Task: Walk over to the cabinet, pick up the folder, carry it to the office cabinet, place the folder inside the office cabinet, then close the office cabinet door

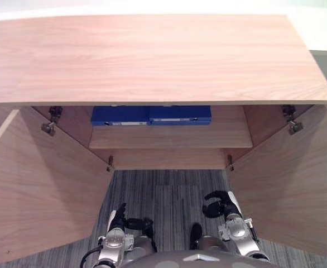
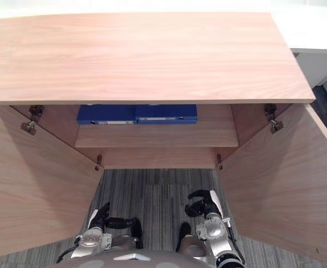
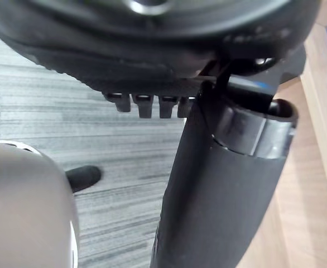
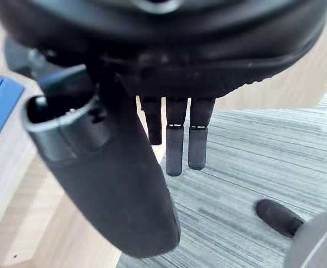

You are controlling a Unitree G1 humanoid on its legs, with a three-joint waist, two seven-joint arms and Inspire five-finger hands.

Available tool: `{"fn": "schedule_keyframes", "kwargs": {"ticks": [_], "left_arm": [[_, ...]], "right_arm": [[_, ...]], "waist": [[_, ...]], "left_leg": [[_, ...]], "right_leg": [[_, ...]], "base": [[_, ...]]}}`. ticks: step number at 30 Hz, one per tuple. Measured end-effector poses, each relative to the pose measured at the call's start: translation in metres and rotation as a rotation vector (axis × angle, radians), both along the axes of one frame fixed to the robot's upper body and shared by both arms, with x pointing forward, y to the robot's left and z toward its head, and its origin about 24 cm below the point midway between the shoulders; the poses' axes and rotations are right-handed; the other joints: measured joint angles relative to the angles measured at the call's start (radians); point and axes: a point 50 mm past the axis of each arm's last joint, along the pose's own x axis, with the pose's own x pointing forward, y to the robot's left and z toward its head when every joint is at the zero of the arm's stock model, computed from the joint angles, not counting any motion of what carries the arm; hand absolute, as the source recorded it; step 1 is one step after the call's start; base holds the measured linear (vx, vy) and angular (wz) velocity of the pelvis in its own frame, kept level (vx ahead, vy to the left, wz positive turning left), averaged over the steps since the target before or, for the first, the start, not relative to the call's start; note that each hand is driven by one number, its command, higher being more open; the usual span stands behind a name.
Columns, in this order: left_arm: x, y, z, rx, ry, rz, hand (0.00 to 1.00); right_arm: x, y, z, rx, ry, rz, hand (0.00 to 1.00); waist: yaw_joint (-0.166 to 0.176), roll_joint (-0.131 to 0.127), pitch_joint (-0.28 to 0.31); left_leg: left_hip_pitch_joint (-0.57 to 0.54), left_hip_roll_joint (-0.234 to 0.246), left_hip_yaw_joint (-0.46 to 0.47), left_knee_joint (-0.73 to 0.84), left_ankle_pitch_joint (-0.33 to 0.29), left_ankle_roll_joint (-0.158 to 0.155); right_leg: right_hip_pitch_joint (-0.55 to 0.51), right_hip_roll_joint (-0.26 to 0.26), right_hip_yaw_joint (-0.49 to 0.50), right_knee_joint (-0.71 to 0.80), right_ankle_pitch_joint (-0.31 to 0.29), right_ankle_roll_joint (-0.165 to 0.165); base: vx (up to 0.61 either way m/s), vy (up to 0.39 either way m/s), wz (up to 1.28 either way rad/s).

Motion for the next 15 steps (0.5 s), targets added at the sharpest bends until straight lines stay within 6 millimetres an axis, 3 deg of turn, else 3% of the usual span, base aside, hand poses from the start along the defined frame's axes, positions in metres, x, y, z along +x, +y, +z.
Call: {"fn": "schedule_keyframes", "kwargs": {"ticks": [7, 15], "left_arm": [[-0.011, 0.002, -0.005, -0.005, 0.045, 0.007, 1.00], [-0.015, 0.004, -0.006, 0.003, 0.060, 0.011, 1.00]], "right_arm": [[-0.017, -0.010, -0.011, 0.021, 0.087, -0.115, 1.00], [-0.028, -0.021, -0.014, 0.076, 0.093, -0.297, 1.00]], "waist": [[-0.006, -0.005, -0.012], [-0.029, -0.010, -0.017]], "left_leg": [[0.054, -0.025, 0.015, -0.089, 0.063, 0.020], [0.092, -0.024, 0.104, -0.101, 0.054, 0.021]], "right_leg": [[0.021, -0.001, 0.020, -0.042, 0.036, 0.002], [0.013, 0.011, 0.139, -0.072, 0.060, 0.019]], "base": [[-0.11, 0.025, -0.07], [-0.10, 0.026, -0.33]]}}
